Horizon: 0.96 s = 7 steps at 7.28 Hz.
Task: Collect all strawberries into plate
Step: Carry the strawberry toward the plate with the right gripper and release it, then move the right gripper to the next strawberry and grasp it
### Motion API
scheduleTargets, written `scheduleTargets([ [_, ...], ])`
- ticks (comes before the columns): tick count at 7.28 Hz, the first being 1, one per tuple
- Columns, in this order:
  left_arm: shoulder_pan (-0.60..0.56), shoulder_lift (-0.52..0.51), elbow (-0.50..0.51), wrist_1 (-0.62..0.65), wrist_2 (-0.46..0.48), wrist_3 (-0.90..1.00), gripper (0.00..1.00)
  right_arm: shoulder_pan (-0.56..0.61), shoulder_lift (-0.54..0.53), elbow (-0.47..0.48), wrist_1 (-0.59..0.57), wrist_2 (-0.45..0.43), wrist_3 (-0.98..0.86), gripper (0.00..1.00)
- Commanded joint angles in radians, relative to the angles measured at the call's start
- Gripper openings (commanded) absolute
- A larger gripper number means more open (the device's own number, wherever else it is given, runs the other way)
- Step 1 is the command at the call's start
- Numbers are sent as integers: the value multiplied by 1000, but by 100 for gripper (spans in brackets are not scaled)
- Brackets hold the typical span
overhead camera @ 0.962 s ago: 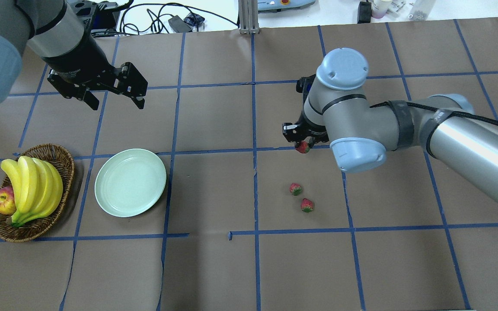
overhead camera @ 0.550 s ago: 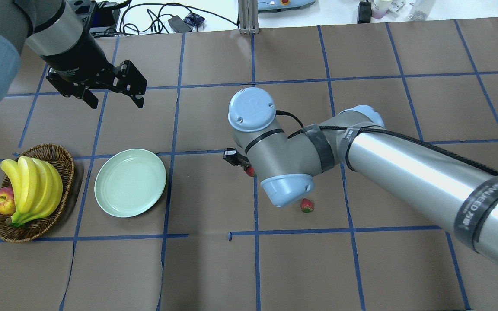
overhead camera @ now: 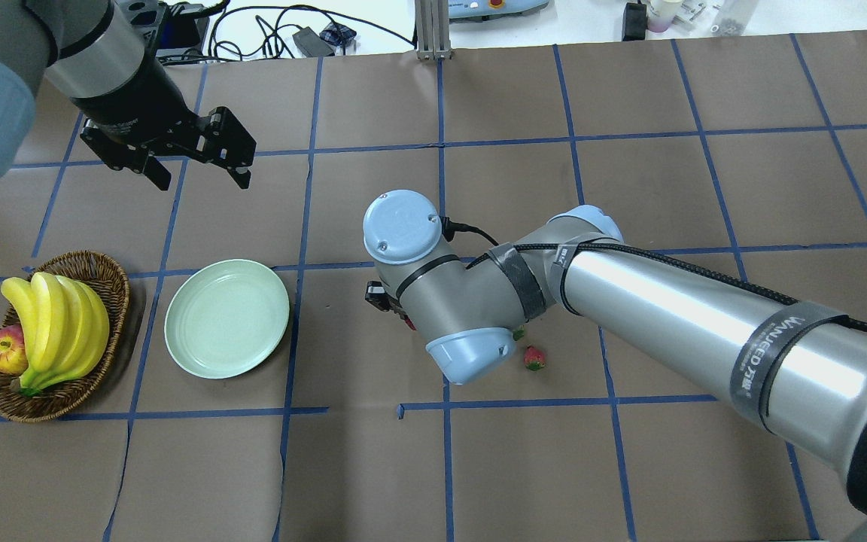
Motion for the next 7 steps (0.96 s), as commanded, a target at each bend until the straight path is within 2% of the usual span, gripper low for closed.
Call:
scheduleTargets([
  [1,0,-1,0,0,0,0,100,-9,-8,2,7,-50,-27,100],
  [3,0,-1,0,0,0,2,100,-86,-60,20,115,-119,-182,100],
  [4,0,-1,-1,2,0,0,100,-148,-99,60,142,-110,-259,100],
  [5,0,-2,-5,2,0,0,100,-179,-137,136,125,-108,-327,100],
  [7,0,-2,-5,2,0,0,100,-187,-136,149,105,-105,-360,100],
])
